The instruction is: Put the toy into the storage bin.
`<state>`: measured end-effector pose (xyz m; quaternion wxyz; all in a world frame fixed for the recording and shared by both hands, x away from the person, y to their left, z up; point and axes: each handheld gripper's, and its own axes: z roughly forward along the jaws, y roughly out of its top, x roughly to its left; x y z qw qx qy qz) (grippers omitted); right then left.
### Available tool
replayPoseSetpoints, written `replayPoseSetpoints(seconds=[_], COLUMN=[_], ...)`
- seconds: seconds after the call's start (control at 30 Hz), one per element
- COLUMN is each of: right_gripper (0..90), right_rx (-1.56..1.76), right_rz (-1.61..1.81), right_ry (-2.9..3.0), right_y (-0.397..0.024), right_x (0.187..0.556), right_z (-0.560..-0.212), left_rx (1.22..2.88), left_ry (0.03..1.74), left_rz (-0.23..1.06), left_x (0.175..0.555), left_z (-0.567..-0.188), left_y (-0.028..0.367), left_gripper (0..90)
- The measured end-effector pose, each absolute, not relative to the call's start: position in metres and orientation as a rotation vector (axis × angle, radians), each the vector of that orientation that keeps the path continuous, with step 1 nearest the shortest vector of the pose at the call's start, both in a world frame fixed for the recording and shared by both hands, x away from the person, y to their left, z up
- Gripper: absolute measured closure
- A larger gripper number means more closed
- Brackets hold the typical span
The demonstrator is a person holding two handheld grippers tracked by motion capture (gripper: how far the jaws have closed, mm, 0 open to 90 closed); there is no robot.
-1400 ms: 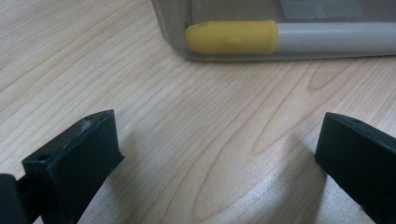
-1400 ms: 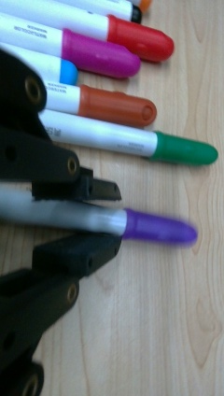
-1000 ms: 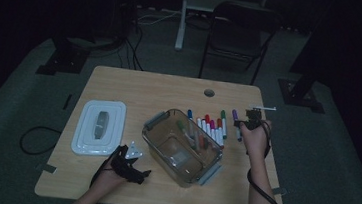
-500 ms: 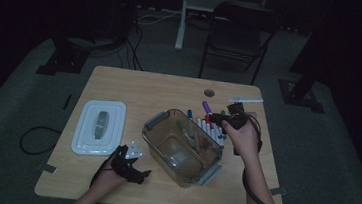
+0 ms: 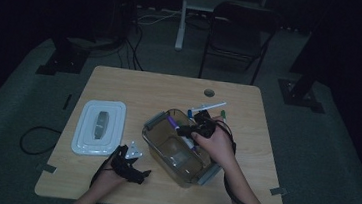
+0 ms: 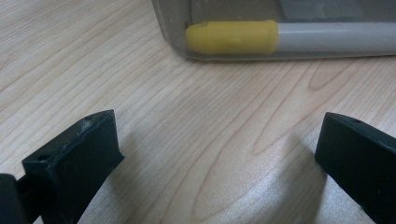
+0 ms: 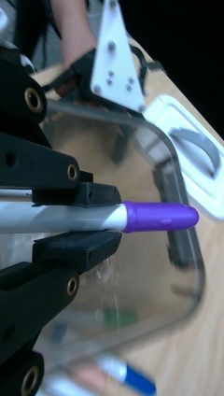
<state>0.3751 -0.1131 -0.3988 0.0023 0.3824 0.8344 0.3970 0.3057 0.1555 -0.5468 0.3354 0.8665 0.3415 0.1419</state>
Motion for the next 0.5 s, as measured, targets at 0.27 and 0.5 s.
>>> replayPoseSetpoints(seconds=[0.27,0.5], right_gripper=[76.8,76.8], right_rx=[1.122,1.119], right_rz=[1.138,1.060], right_ry=[2.756,2.861], right_y=[-0.086,-0.067], right_x=[0.371,0.373], right_z=[-0.416,-0.434], left_rx=[2.259,2.260], left_ry=[0.891,0.890], left_rz=[0.371,0.371], left_x=[0.306,0.306], left_z=[-0.547,-0.547], left_y=[0.155,0.155], left_gripper=[0.5,0.5])
